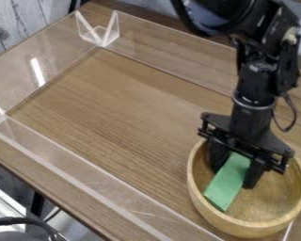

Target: Remove the green block from inside the brown bowl and put it on the table

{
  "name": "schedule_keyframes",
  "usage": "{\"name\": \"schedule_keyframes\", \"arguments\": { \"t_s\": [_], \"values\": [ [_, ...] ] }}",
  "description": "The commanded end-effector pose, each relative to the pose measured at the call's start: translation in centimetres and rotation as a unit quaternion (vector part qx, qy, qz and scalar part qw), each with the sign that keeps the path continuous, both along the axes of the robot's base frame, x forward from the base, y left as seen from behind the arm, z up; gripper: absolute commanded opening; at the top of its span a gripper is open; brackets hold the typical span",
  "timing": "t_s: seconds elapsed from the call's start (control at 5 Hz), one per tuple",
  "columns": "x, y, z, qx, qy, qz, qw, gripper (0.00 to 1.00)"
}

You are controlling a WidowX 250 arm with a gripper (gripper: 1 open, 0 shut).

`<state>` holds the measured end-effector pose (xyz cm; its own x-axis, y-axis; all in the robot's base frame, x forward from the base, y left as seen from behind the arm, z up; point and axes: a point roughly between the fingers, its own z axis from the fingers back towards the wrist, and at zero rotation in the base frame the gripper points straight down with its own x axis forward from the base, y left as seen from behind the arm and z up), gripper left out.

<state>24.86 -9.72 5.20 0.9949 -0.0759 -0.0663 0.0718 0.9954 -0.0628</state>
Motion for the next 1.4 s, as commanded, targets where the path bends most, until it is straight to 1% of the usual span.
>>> {"name": "schedule_keyframes", "arguments": {
  "t_s": [0.0,0.2,0.4,0.6,0.8,1.0,1.2],
  "values": [
    [1.3,0.4,3.4,-0.013,-0.046,0.005,0.9988,0.0],
    [1.8,1.5,5.9,-0.012,-0.066,0.019,0.9976,0.0],
    [2.5,3.9,8.0,-0.008,-0.081,0.045,0.9957,0.0],
    [3.9,7.9,8.4,-0.001,-0.084,0.072,0.9939,0.0],
    [1.8,8.4,7.9,0.007,-0.073,0.061,0.9954,0.0],
    [-0.1,9.6,6.2,0.017,-0.062,0.057,0.9963,0.0],
    [-1.0,11.1,4.3,0.018,-0.062,0.057,0.9963,0.0]
  ]
}}
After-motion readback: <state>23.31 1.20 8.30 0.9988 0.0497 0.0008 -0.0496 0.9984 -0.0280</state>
